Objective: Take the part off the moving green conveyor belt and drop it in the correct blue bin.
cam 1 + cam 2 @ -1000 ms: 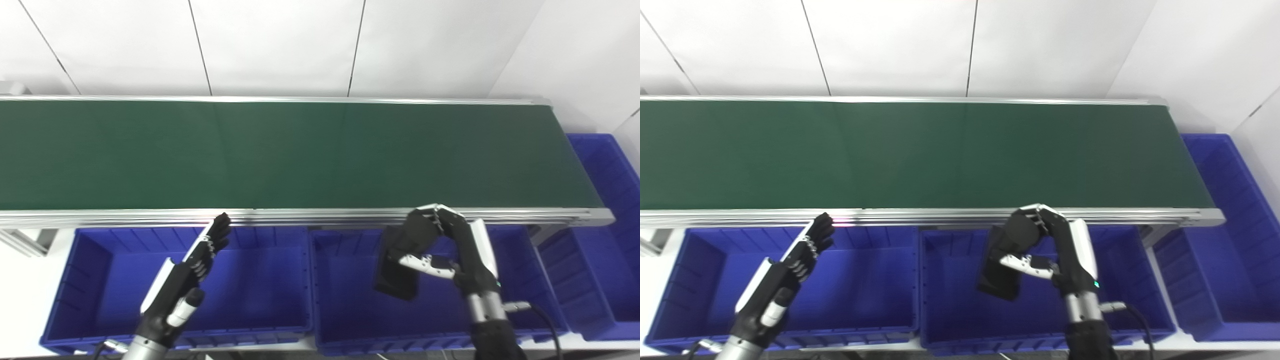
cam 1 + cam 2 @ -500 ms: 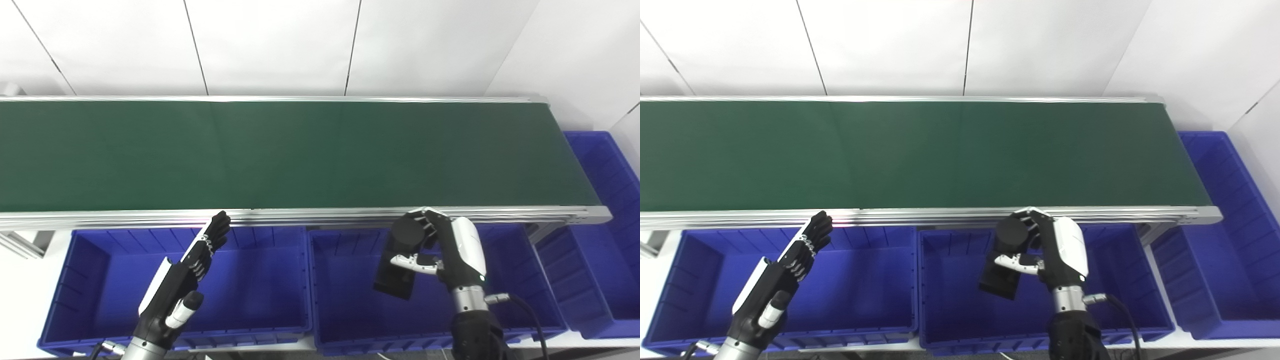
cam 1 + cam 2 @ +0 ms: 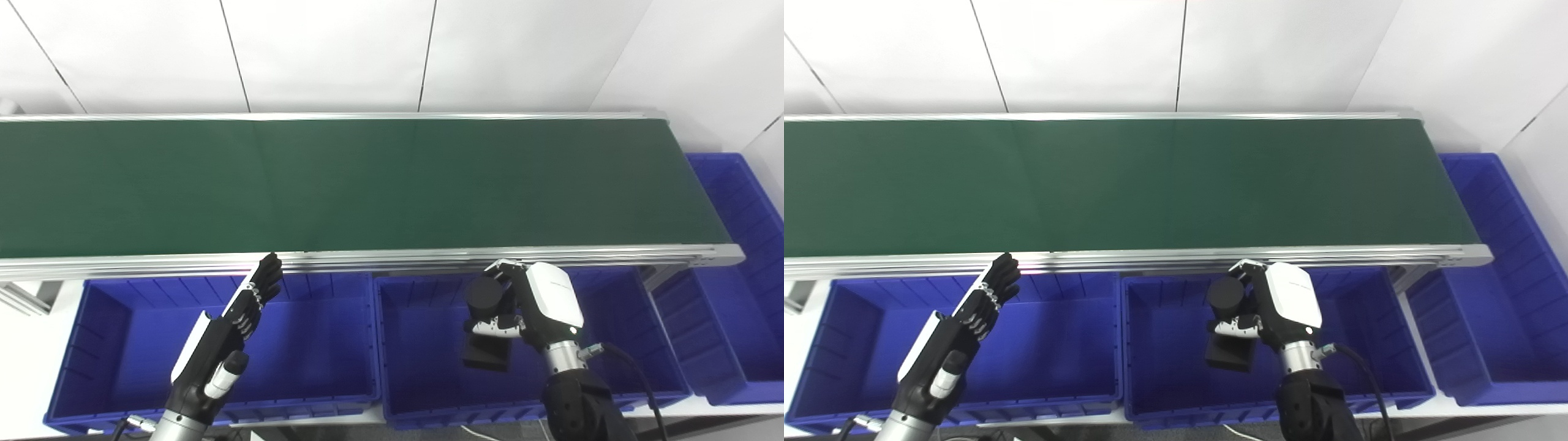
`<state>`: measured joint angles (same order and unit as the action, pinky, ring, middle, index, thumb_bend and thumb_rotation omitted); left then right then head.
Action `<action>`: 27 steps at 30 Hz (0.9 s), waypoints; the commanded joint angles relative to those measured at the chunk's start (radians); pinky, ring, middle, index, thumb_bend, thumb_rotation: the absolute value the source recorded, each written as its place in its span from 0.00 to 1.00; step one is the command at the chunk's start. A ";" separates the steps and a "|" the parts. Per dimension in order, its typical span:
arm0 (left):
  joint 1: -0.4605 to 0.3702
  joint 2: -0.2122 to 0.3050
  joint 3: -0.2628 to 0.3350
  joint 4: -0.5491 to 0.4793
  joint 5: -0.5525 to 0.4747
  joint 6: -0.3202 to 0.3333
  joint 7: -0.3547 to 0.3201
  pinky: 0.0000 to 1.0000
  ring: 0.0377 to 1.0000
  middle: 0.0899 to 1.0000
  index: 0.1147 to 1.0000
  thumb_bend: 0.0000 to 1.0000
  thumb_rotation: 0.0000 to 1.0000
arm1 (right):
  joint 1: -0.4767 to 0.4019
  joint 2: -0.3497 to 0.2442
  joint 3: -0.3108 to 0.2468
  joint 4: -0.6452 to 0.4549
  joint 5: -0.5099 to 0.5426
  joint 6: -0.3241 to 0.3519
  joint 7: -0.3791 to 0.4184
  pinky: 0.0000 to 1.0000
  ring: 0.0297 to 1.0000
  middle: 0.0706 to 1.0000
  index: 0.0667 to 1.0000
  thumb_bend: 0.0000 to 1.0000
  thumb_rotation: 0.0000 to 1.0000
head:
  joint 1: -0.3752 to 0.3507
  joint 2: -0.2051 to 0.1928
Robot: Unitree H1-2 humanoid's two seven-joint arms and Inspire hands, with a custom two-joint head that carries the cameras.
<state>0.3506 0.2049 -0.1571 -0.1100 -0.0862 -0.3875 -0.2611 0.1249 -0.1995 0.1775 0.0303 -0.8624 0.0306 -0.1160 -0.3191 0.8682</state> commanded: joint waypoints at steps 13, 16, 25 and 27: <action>0.003 0.004 0.005 -0.030 -0.008 -0.015 -0.008 0.97 0.98 0.99 0.98 0.86 0.93 | -0.021 -0.055 0.052 -0.083 -0.070 0.104 0.115 0.78 0.74 0.72 0.68 0.96 0.38 | 0.004 -0.003; 0.003 0.005 0.005 -0.031 -0.010 -0.012 -0.010 0.96 0.98 0.99 0.98 0.86 0.93 | -0.020 -0.062 0.058 -0.087 -0.077 0.106 0.116 0.80 0.75 0.73 0.69 0.98 0.42 | 0.004 -0.004; 0.009 0.002 0.002 -0.042 -0.013 0.003 -0.009 0.98 0.99 0.99 0.98 0.86 0.92 | -0.019 -0.080 0.070 -0.097 -0.081 0.111 0.129 0.81 0.76 0.72 0.70 0.98 0.50 | 0.011 -0.003; 0.010 0.000 0.001 -0.044 -0.011 -0.001 -0.008 0.97 0.99 0.98 0.98 0.87 0.91 | -0.015 -0.083 0.071 -0.109 -0.079 0.112 0.134 0.80 0.75 0.72 0.70 0.98 0.51 | 0.019 0.003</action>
<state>0.3589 0.2011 -0.1541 -0.1197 -0.0887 -0.3790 -0.2629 0.1193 -0.2713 0.2508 -0.0358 -0.9365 0.1314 0.0220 -0.3083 0.8652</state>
